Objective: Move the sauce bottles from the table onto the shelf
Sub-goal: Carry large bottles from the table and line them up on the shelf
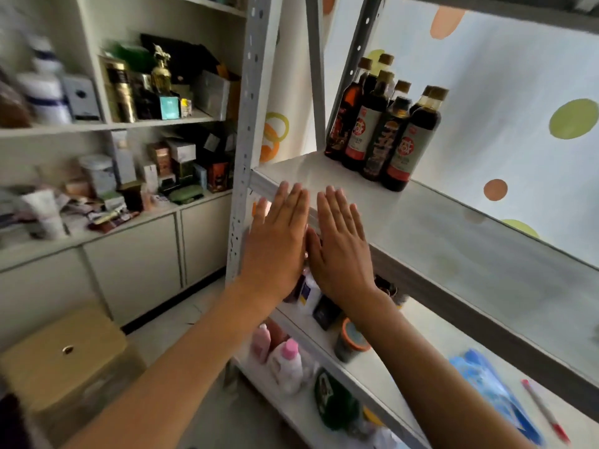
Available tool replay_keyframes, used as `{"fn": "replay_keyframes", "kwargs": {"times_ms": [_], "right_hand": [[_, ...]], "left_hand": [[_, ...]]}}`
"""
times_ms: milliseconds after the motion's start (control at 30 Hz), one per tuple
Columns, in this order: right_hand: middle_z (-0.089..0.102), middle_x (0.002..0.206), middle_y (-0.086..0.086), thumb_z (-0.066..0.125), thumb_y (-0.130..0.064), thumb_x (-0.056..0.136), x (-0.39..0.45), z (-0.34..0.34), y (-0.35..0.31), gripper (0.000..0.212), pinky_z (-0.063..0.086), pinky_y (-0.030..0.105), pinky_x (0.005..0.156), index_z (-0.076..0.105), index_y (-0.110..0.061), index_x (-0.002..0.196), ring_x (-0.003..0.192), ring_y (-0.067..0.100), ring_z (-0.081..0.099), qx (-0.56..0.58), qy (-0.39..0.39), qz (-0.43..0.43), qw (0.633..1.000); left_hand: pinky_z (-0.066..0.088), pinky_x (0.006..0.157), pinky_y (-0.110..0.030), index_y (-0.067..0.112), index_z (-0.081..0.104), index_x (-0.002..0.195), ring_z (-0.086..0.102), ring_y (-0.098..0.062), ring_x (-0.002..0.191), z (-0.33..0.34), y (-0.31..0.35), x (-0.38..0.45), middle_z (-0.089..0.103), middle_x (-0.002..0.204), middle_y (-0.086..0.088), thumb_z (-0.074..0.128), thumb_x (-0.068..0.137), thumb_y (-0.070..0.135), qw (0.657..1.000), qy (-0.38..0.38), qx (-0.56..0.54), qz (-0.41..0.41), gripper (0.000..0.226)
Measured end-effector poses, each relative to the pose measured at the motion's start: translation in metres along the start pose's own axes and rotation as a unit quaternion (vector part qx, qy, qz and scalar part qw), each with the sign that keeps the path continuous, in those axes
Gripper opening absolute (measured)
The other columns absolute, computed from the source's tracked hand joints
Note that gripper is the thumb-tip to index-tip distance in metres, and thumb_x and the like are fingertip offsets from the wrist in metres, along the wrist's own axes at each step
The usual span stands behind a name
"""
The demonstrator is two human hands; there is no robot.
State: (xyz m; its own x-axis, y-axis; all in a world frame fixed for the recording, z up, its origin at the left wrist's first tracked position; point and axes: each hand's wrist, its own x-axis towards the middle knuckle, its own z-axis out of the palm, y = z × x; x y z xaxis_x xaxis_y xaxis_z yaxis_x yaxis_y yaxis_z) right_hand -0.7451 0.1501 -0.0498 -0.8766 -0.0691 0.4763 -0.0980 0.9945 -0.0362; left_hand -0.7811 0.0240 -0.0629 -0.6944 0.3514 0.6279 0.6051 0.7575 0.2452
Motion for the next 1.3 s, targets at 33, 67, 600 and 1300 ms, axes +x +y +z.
{"fn": "replay_keyframes", "kwargs": {"times_ms": [33,67,600,1300], "right_hand": [[-0.008,0.160,0.000,0.010,-0.047,0.104,-0.012,-0.001,-0.003,0.064,-0.008,0.034,0.123,0.008,-0.013,0.158,0.150,0.015,-0.013,0.012,-0.004,-0.011,1.000],[-0.006,0.162,0.001,0.009,-0.047,0.103,-0.028,-0.001,-0.006,0.065,-0.007,0.034,0.123,0.009,-0.012,0.158,0.150,0.015,-0.012,0.030,-0.010,-0.021,0.999],[0.021,0.164,0.012,0.034,-0.029,0.106,-0.263,0.004,-0.067,0.055,0.000,0.035,0.125,0.028,-0.005,0.155,0.152,0.017,0.006,0.244,-0.096,-0.211,0.942],[0.033,0.159,0.013,0.036,-0.028,0.102,-0.583,-0.098,-0.330,0.055,0.010,0.040,0.124,0.038,-0.003,0.150,0.151,0.019,0.020,0.375,-0.190,-0.504,0.755]], "left_hand": [[0.020,0.118,-0.053,0.007,0.020,0.152,0.013,-0.026,0.149,-0.004,0.005,-0.014,0.022,0.159,-0.012,0.035,0.098,0.024,1.000,0.001,0.005,-0.012,0.058],[0.021,0.118,-0.052,0.007,0.023,0.151,0.015,-0.027,0.148,-0.008,0.012,-0.032,0.025,0.158,-0.013,0.035,0.099,0.024,1.000,0.004,0.013,-0.027,0.057],[0.019,0.119,-0.049,0.006,0.023,0.151,0.013,-0.025,0.149,-0.072,0.120,-0.321,0.022,0.159,-0.010,0.041,0.101,0.017,0.947,-0.055,0.157,-0.276,0.054],[0.014,0.120,-0.048,0.007,0.017,0.152,0.008,-0.023,0.149,-0.280,0.253,-0.695,0.019,0.160,-0.009,0.037,0.100,0.019,0.742,0.043,0.265,-0.614,0.057]]}}
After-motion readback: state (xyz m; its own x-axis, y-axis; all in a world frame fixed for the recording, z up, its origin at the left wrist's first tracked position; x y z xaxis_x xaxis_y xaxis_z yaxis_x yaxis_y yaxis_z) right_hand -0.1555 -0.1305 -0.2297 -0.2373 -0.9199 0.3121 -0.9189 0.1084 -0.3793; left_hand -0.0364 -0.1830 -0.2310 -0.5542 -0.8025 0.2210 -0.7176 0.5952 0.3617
